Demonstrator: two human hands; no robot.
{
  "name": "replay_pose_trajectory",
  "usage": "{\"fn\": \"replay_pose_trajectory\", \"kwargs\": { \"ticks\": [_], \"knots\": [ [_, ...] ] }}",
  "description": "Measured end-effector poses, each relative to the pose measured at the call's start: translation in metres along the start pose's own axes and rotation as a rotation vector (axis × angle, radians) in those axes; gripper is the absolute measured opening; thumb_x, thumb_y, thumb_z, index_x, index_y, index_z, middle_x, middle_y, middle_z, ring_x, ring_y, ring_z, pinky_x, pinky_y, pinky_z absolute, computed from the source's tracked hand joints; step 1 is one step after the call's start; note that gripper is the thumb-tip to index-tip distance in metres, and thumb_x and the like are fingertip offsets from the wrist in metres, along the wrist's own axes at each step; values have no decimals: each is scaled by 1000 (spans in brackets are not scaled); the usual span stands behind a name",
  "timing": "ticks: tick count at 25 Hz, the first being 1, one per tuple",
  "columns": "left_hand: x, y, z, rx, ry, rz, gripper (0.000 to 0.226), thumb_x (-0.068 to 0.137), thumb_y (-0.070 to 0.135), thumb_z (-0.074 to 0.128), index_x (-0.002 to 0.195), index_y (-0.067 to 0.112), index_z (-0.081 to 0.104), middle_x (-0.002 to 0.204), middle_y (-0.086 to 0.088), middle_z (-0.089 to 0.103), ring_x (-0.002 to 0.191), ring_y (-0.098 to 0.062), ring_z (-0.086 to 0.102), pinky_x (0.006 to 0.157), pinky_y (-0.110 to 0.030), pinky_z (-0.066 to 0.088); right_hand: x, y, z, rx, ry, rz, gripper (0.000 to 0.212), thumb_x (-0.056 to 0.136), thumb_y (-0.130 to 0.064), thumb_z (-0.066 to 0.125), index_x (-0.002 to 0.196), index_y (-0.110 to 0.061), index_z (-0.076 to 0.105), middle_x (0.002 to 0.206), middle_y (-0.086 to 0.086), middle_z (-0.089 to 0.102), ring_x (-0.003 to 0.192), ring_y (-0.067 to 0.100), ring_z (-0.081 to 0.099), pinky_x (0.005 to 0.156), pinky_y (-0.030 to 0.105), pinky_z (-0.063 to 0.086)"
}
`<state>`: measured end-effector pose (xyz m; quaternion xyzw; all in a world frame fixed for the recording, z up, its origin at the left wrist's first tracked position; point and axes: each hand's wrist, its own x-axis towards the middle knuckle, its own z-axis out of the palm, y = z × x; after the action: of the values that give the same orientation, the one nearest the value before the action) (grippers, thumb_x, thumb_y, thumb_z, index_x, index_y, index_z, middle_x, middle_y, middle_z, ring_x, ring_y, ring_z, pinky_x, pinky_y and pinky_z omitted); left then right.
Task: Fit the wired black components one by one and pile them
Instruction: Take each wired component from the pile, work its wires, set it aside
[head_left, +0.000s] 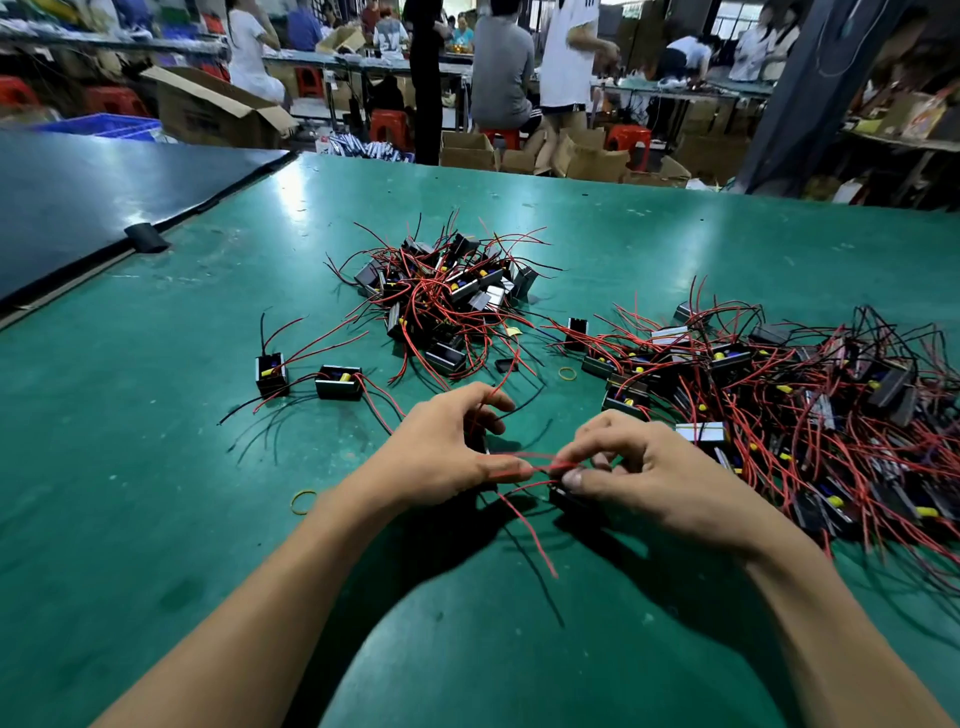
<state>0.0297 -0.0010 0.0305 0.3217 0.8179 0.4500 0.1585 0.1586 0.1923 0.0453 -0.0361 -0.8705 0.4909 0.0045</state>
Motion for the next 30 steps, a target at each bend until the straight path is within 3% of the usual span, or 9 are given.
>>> {"fn": "replay_pose_trajectory", "kwargs": {
  "ticks": [4, 9, 14, 16, 21, 23, 26, 28, 30],
  "knots": [
    [1, -2, 2, -38, 83, -19, 45, 71, 27, 87, 108, 25, 63, 91, 6, 69, 88, -21, 67, 83, -37, 57, 1, 4, 1, 202, 136, 56, 14, 86, -7, 75, 88, -21, 78, 86, 6, 77, 79, 12, 70, 74, 23, 53],
    [-1, 3, 5, -92, 106, -47, 38, 74, 47, 80, 104, 29, 63, 83, 7, 72, 73, -10, 70, 66, -19, 56, 3, 5, 4, 302, 107, 66, 11, 82, -3, 77, 86, -13, 78, 86, 11, 77, 78, 13, 70, 73, 20, 56],
    [-1, 5, 16, 47, 180, -98, 53, 61, 57, 85, 102, 33, 63, 86, 12, 70, 83, -9, 67, 87, -37, 53, 3, 6, 4, 224, 43, 0, 14, 84, -8, 78, 90, -20, 79, 89, 5, 78, 80, 8, 69, 75, 20, 54],
    [0, 5, 19, 109, 201, -99, 53, 60, 55, 85, 103, 33, 62, 88, 11, 69, 88, -12, 66, 93, -42, 49, 2, 4, 5, 309, -16, 12, 8, 85, -18, 79, 93, -17, 79, 91, 9, 77, 82, 12, 70, 74, 22, 55],
    [1, 4, 18, 135, 193, -112, 52, 60, 52, 86, 103, 36, 60, 88, 11, 71, 88, -13, 65, 95, -43, 47, 5, 6, 5, 340, -74, 44, 66, 90, -68, 49, 82, -10, 79, 102, 2, 74, 92, 14, 68, 82, 29, 54],
    [1, 4, 18, 133, 189, -117, 52, 61, 52, 85, 104, 36, 60, 89, 12, 70, 89, -13, 65, 95, -43, 47, 5, 9, 5, 165, -33, 37, 53, 88, -64, 54, 80, -18, 80, 95, -8, 67, 81, 5, 61, 77, 26, 45],
    [-1, 5, 17, 132, 188, -107, 54, 60, 54, 84, 105, 36, 61, 90, 11, 70, 88, -13, 65, 93, -43, 47, 2, 8, 5, 133, -101, 47, 14, 83, -35, 77, 95, -28, 79, 99, -5, 59, 71, 1, 56, 67, 16, 44],
    [-2, 6, 16, 134, 187, -105, 54, 60, 54, 84, 106, 35, 61, 90, 11, 70, 90, -13, 65, 94, -43, 47, 1, 8, 5, 97, -114, 55, 39, 82, -22, 82, 113, -42, 69, 113, 0, 56, 71, 3, 57, 70, 11, 44],
    [-2, 7, 16, 136, 189, -103, 54, 62, 53, 84, 107, 35, 61, 90, 11, 70, 92, -12, 65, 95, -42, 46, 3, 8, 7, -21, -84, 89, 62, 80, -22, 83, 127, -52, 56, 119, -2, 52, 88, 15, 63, 83, 16, 51]
  ]
}}
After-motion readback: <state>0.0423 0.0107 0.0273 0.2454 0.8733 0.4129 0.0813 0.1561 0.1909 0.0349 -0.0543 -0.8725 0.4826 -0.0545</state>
